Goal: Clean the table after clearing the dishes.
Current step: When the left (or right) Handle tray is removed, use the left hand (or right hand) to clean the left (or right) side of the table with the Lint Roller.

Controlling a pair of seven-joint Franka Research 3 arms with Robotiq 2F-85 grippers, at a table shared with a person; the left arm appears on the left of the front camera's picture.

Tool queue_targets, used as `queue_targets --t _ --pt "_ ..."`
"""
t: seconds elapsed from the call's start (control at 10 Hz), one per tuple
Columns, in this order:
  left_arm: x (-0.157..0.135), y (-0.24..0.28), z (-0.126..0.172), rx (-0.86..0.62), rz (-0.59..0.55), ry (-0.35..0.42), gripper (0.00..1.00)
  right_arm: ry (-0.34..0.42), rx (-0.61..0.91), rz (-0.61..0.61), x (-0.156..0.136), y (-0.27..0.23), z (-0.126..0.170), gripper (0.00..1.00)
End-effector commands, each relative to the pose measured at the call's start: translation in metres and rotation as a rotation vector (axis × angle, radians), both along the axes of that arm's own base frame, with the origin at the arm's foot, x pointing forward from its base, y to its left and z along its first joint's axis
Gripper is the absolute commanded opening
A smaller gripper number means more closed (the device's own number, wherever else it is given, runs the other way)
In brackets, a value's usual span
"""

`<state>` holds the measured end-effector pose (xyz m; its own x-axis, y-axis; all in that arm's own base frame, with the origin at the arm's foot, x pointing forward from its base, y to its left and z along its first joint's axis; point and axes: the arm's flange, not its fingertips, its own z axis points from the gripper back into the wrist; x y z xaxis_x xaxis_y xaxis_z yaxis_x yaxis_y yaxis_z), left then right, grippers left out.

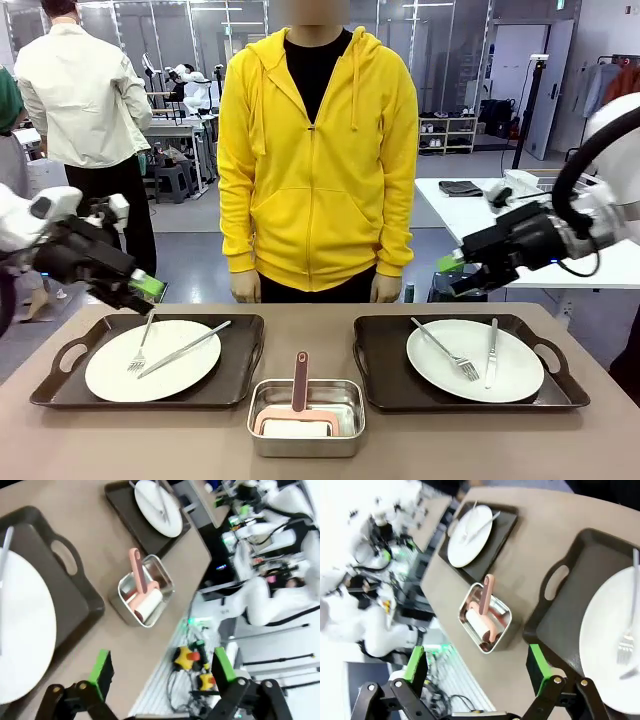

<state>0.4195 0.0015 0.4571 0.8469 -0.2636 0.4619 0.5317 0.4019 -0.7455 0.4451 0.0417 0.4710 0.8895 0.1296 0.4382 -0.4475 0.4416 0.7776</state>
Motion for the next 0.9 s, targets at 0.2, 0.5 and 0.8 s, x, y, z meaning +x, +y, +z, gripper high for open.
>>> queue_targets --t 0.2,0.5,0.8 --pt "-0.026 0.129 0.005 -0.180 0.219 -0.031 1.00 0.062 0.148 -0.340 -0.041 -0.126 -0.001 1.00" --pt "-0.086 0.223 0.007 -0.277 0.450 -0.095 1.00 0.061 0.168 -0.560 -0.105 -0.215 -0.002 1.00" --pt "-0.126 0.269 0.003 -0.274 0.614 -0.072 1.00 0.037 0.229 -0.708 -0.156 -0.258 -0.007 1.00"
